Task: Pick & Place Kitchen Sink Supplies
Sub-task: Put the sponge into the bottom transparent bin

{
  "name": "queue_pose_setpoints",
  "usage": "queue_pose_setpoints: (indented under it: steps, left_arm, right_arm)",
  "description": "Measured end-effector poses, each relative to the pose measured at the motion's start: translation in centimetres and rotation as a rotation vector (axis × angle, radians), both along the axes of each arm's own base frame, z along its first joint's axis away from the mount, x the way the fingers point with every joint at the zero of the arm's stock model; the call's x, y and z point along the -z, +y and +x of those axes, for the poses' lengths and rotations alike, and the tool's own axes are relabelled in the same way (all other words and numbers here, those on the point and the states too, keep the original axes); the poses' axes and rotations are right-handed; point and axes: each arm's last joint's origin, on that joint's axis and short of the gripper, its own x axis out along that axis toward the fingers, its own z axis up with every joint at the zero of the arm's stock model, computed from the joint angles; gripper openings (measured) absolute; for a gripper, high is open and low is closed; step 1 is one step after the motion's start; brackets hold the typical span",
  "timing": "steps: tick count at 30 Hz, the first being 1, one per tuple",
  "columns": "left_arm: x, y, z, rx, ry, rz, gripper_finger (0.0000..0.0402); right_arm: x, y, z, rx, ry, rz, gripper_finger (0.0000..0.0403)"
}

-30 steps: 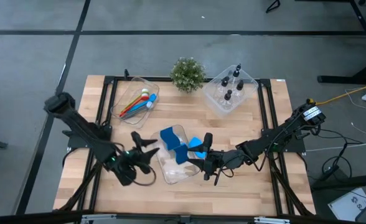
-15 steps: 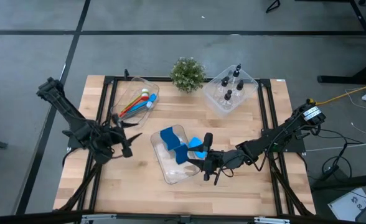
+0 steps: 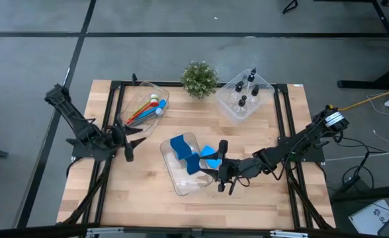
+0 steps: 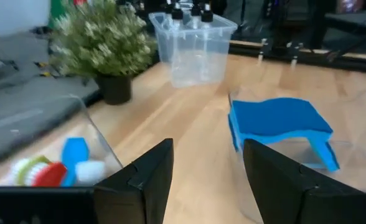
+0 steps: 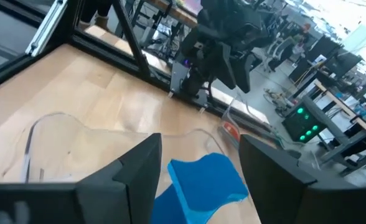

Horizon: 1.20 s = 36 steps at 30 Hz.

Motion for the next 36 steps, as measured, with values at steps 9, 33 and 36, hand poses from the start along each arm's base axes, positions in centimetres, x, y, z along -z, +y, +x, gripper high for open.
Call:
queue_pose_setpoints:
  steps: [9, 33, 36]
  left_arm:
    - [2.0, -0.2, -0.2, 0.206, -0.113, -0.090, 0.0187]
    - [2.5, 3.2, 1.8, 0.348, -0.320, -0.003, 0.0103]
    - [2.5, 3.9, 1.9, 0.340, -0.320, 0.003, 0.0094]
  right_arm:
    - [0.1, -0.4, 0.2, 0.019, 0.000, 0.050, 0.0212]
    - [0.5, -1.9, 0.8, 0.001, 0.043, 0.106, 0.0212]
    - [0.6, -2.1, 0.9, 0.008, 0.050, 0.099, 0.0212]
